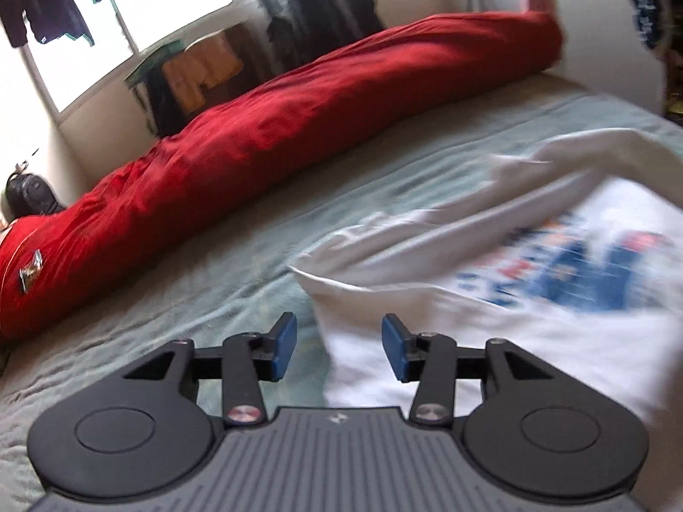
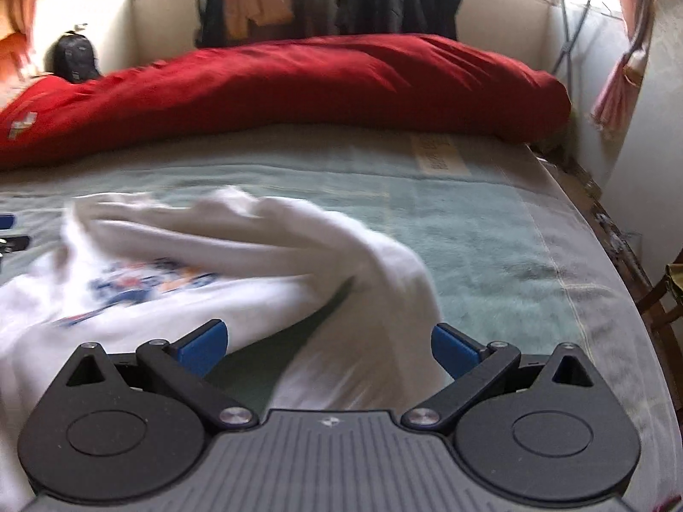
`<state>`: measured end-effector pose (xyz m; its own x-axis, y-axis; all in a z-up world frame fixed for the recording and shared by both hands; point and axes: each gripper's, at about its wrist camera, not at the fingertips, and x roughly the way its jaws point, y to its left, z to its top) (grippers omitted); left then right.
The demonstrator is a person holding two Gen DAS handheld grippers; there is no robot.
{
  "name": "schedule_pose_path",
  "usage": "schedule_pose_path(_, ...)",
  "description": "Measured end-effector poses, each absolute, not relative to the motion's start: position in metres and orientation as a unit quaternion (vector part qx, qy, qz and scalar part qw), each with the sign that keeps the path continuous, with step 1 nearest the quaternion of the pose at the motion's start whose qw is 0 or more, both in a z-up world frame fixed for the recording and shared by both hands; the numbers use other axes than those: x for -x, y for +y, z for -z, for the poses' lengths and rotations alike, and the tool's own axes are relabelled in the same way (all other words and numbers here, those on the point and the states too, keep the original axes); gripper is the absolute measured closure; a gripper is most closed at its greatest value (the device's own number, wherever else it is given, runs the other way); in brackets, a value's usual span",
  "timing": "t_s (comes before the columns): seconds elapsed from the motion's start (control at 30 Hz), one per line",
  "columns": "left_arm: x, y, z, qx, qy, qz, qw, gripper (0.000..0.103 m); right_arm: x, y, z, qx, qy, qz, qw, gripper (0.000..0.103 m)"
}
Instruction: Fold clothes
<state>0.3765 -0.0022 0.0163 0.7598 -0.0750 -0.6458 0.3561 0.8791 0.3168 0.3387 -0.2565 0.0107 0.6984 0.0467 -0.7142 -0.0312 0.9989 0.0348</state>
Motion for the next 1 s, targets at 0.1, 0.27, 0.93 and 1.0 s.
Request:
schedule_pose_path(0.1, -0.322, -0.01, -0.027, -0.202, 0.313, 0.168, 0.912, 0.046, -0.3, -0.239, -0.018, -0.011, 0.397, -0.058, 0.916, 0.0)
schedule_pose_path(0.27, -0.237, -0.024, -0.026, -0.19, 0.296, 0.228, 0.908, 0.037, -0.234, -0.206, -0.011, 0.026, 0.403, -0.085, 0.911, 0.0)
schedule_pose_path(0.93, -0.136, -0.062, 0.034, -0.376, 0.211, 0.248, 0.868, 0.036, -0.104, -0.185, 0.037, -0.071, 0.439, -0.108, 0.889, 0.0)
schedule_pose_path(1.0, -0.136, -0.07, 0.038, -0.397, 0.209, 0.264, 0.854, 0.034, -0.106, -0.186, 0.036, -0.077, 0.436, -0.109, 0.89, 0.0)
